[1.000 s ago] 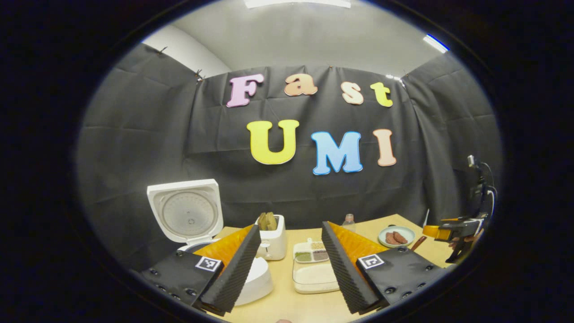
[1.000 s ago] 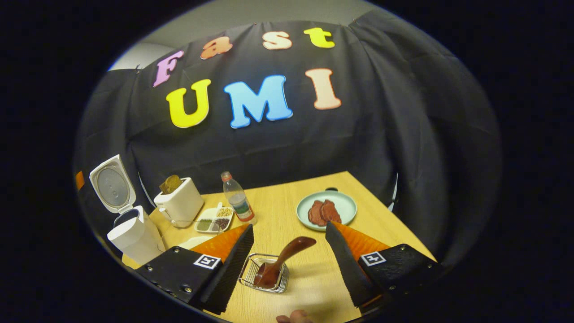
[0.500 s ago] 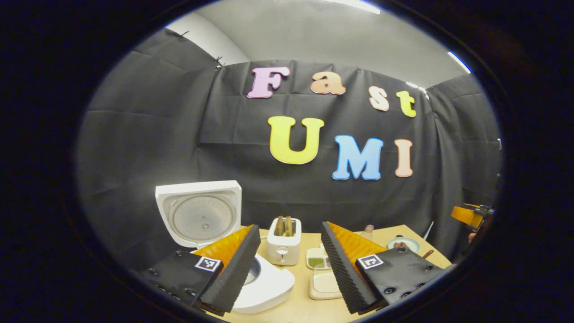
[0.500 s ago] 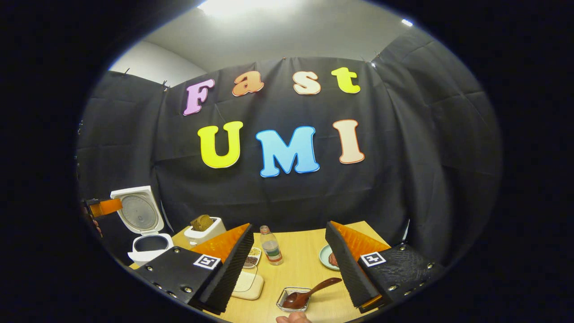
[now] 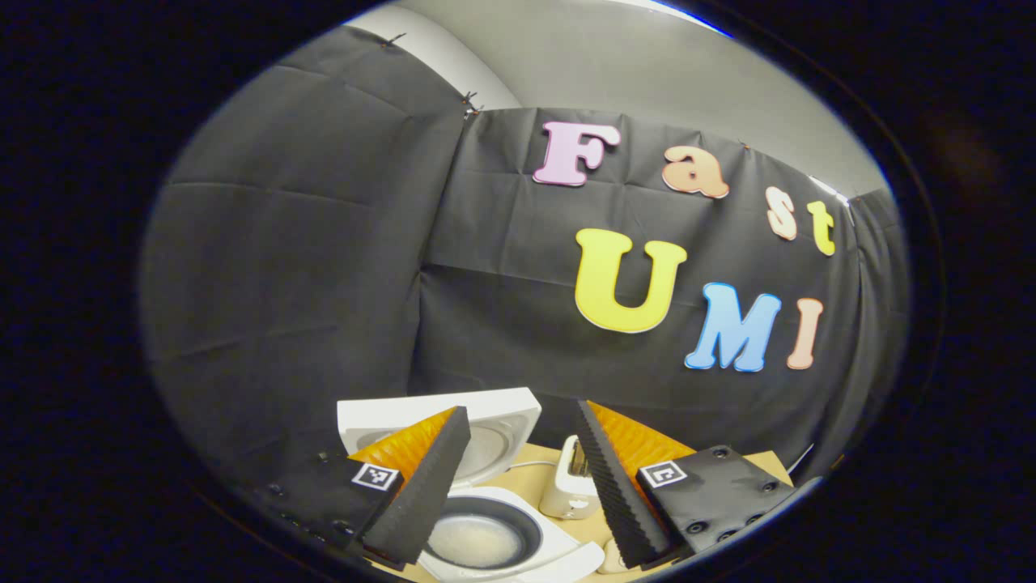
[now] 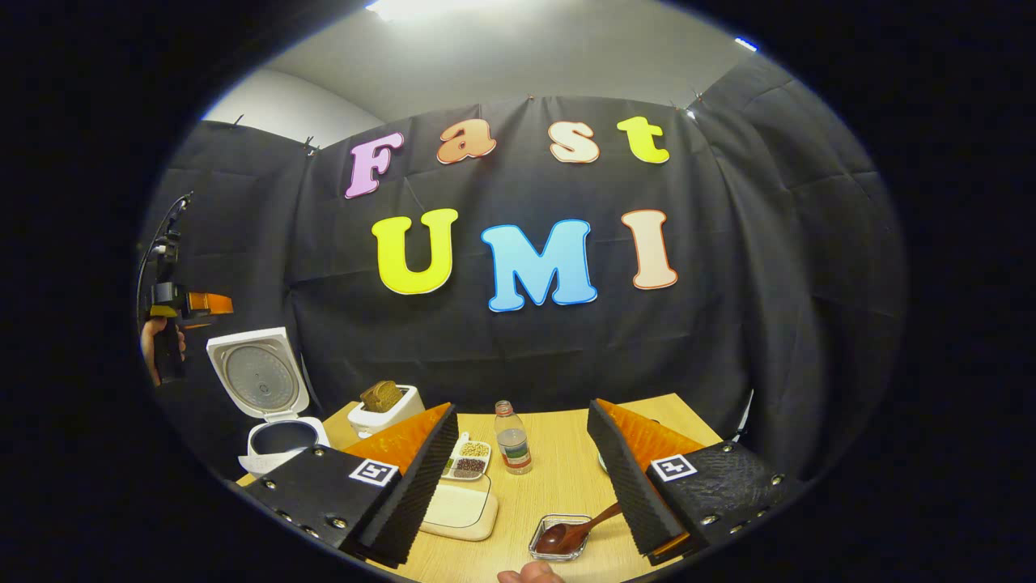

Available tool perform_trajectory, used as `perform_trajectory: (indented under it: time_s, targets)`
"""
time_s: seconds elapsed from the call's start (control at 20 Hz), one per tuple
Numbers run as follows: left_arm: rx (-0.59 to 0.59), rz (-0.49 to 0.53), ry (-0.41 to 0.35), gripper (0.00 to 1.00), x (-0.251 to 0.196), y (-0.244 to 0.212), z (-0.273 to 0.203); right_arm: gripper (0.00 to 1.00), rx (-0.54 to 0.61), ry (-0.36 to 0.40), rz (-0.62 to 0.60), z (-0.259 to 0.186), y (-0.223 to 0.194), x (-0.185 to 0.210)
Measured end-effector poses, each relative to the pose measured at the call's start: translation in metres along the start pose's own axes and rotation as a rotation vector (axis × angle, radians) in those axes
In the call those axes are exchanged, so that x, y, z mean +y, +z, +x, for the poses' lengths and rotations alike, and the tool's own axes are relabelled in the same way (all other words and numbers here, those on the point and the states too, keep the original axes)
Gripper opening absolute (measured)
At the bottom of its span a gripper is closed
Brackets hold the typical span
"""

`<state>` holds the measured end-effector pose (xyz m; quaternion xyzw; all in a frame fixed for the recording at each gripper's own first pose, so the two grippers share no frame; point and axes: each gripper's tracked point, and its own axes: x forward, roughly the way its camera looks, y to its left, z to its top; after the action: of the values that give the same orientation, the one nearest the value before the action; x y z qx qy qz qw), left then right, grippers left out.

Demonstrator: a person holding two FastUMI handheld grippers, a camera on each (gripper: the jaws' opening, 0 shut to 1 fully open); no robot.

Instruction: Close the left gripper, press the button to open the rice cooker; take a wooden spoon from the chopstick holder with the right hand, scoop a spoonful of rice and pour it into the rice cooker, then put the wooden spoon back into the chopstick holder.

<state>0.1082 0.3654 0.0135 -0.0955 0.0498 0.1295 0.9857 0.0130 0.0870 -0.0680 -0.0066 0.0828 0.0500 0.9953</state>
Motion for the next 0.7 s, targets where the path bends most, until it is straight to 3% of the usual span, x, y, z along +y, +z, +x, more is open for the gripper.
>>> perform_trajectory:
  time_s: [0.3, 0.7]
  targets:
    - [0.06, -0.088, 0.155, 0.93, 0.063, 0.0, 0.096, 0.98, 0.01, -0.066, 0.01, 0.01, 0.0, -0.016]
    - [0.142, -0.059, 0.279, 0.93, 0.099, -0.03, 0.166, 0.98, 0.037, -0.136, 0.013, 0.018, -0.008, -0.044]
